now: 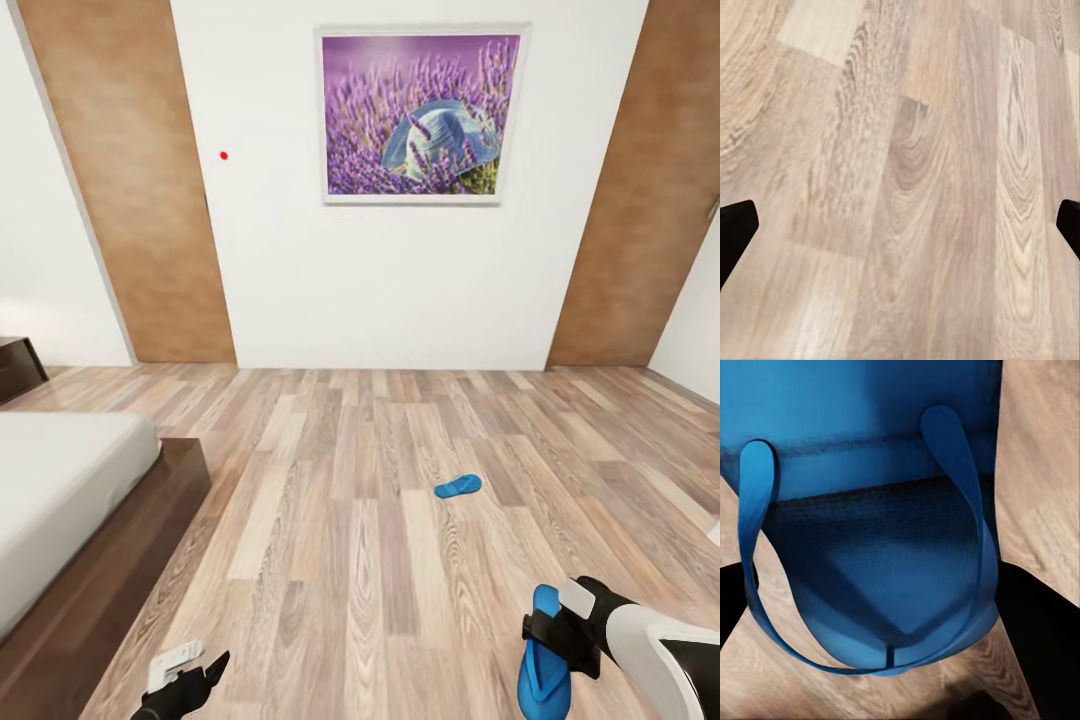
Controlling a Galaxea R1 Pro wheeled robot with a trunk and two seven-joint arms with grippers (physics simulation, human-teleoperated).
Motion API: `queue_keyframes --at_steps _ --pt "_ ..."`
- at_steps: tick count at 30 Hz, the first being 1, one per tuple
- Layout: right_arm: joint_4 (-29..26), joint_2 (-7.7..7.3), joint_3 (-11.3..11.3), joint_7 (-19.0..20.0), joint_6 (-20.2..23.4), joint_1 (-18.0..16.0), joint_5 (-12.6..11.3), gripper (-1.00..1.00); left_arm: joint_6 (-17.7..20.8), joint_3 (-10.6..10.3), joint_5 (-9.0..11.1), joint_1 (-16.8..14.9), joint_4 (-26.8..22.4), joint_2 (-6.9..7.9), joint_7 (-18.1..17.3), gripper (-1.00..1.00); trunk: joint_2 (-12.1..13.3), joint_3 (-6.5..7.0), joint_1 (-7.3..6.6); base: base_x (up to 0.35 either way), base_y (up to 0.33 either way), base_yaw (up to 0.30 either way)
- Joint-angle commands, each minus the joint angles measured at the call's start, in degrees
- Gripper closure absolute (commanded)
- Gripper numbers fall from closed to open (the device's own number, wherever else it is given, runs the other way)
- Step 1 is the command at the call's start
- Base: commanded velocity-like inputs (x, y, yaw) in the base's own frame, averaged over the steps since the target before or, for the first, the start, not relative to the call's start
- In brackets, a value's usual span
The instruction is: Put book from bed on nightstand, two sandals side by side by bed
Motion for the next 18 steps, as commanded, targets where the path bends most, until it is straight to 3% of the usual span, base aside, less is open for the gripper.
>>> queue_keyframes --at_steps 1,18 --pt "0.0 0.0 -0.1 -0.3 0.0 -0.1 -0.4 1.0 0.0 0.1 0.3 0.0 0.1 -0.01 -0.3 -1.0 0.0 -0.06 0.02 0.277 0.008 0.003" --pt "0.0 0.0 -0.1 -0.3 0.0 -0.1 -0.4 1.0 0.0 0.1 0.3 0.0 0.1 -0.01 -0.4 -1.0 0.0 -0.06 0.02 0.28 0.107 0.001"
